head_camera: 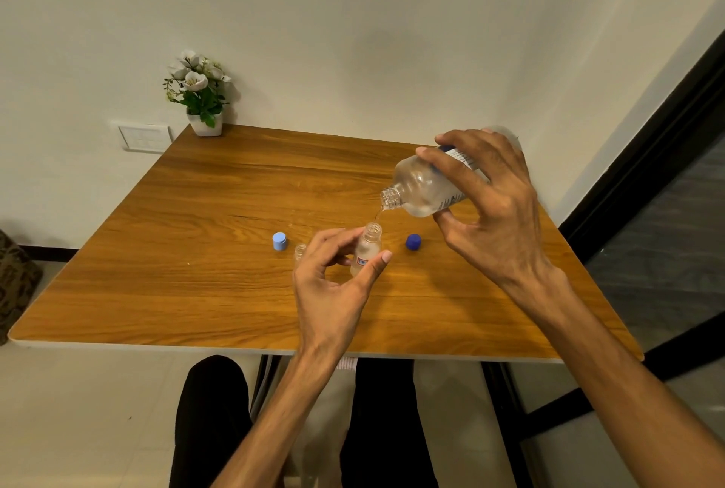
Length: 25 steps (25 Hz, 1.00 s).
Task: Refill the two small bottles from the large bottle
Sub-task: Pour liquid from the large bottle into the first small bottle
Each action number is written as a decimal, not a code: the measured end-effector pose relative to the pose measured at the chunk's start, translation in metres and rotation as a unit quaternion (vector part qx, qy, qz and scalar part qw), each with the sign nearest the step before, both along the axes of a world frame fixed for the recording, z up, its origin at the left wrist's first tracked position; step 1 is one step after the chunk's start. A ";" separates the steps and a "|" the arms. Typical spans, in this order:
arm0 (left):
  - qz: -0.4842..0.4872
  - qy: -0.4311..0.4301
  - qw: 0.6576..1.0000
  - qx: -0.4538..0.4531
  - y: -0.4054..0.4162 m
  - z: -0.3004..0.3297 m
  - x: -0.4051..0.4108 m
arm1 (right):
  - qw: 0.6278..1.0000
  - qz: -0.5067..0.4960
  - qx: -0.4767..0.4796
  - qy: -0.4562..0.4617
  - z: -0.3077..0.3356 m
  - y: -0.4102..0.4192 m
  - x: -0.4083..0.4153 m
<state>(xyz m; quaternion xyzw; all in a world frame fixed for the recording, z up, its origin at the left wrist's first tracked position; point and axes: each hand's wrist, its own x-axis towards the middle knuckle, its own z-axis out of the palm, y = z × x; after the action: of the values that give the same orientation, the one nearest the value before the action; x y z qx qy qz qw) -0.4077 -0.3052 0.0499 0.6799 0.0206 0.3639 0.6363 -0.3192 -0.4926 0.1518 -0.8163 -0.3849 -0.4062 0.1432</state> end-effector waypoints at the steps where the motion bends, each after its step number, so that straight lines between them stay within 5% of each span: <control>1: 0.000 -0.001 1.000 -0.001 0.000 0.000 0.000 | 1.000 0.000 -0.001 0.000 0.000 0.000 0.000; 25: -0.014 -0.015 1.000 -0.013 -0.004 0.007 -0.002 | 1.000 0.002 -0.003 0.008 -0.012 0.000 -0.009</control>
<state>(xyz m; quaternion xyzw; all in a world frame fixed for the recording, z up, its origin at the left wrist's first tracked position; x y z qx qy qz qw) -0.4099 -0.3096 0.0571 0.6659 0.0063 0.3651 0.6506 -0.3287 -0.4923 0.1398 -0.8193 -0.3867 -0.3980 0.1445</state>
